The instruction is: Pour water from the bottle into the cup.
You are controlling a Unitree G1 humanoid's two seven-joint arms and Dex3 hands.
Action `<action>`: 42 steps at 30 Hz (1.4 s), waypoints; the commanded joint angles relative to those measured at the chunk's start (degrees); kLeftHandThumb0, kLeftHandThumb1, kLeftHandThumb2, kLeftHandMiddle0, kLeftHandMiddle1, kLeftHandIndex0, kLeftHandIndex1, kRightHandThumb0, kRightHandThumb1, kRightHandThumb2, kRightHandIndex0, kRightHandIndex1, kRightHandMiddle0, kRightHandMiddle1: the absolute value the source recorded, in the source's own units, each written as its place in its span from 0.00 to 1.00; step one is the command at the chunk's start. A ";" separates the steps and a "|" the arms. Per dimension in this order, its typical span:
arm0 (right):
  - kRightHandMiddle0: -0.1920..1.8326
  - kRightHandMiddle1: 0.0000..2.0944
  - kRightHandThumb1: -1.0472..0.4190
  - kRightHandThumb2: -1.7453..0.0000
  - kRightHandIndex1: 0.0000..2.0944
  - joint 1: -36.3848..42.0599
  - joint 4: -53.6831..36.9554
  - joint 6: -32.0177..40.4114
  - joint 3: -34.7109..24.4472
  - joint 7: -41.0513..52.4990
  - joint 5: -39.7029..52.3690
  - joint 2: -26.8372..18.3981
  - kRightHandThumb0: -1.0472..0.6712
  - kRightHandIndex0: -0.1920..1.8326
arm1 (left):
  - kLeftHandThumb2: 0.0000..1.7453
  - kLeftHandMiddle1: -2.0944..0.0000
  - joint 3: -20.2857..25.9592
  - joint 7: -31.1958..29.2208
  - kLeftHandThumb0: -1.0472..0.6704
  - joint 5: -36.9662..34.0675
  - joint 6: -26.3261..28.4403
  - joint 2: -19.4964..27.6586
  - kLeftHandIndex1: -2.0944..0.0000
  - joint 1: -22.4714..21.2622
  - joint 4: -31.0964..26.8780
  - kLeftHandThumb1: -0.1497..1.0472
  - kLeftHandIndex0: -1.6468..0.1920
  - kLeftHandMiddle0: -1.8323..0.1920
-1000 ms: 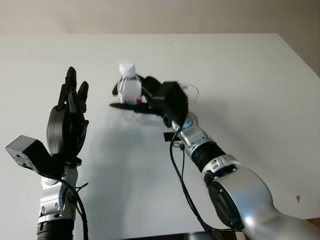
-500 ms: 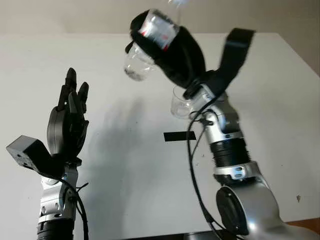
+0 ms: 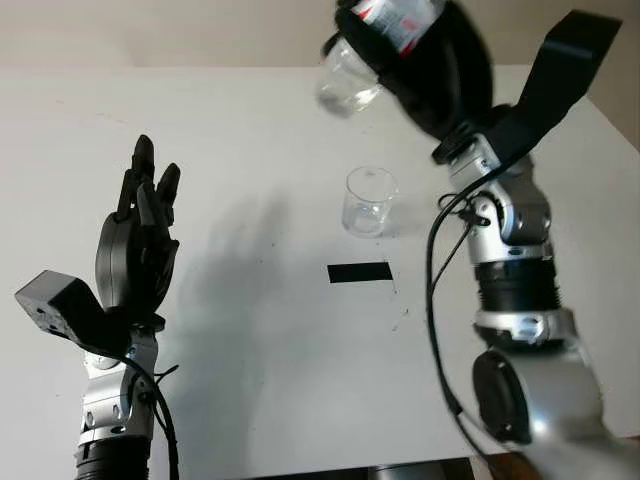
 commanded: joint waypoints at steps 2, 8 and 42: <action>0.62 1.00 0.00 0.85 1.00 -4.26 5.96 -4.15 -0.12 -1.11 -3.04 -4.04 0.53 0.78 | 0.33 0.79 0.37 -0.35 0.10 -0.24 -0.28 0.35 1.00 0.21 -0.28 1.00 0.89 1.00; 0.64 1.00 0.00 0.88 1.00 -6.82 14.24 -9.06 0.95 -3.61 -8.19 -8.43 0.52 0.77 | 0.33 0.79 0.42 -0.42 0.10 -0.30 -0.30 0.30 1.00 0.12 -0.27 1.00 0.90 1.00; 0.30 1.00 0.00 0.93 1.00 -5.78 38.54 -19.99 18.37 -20.14 -34.27 -16.65 0.58 0.40 | 0.33 0.79 0.55 -0.55 0.10 -0.33 0.08 0.58 1.00 1.08 -1.24 1.00 0.90 1.00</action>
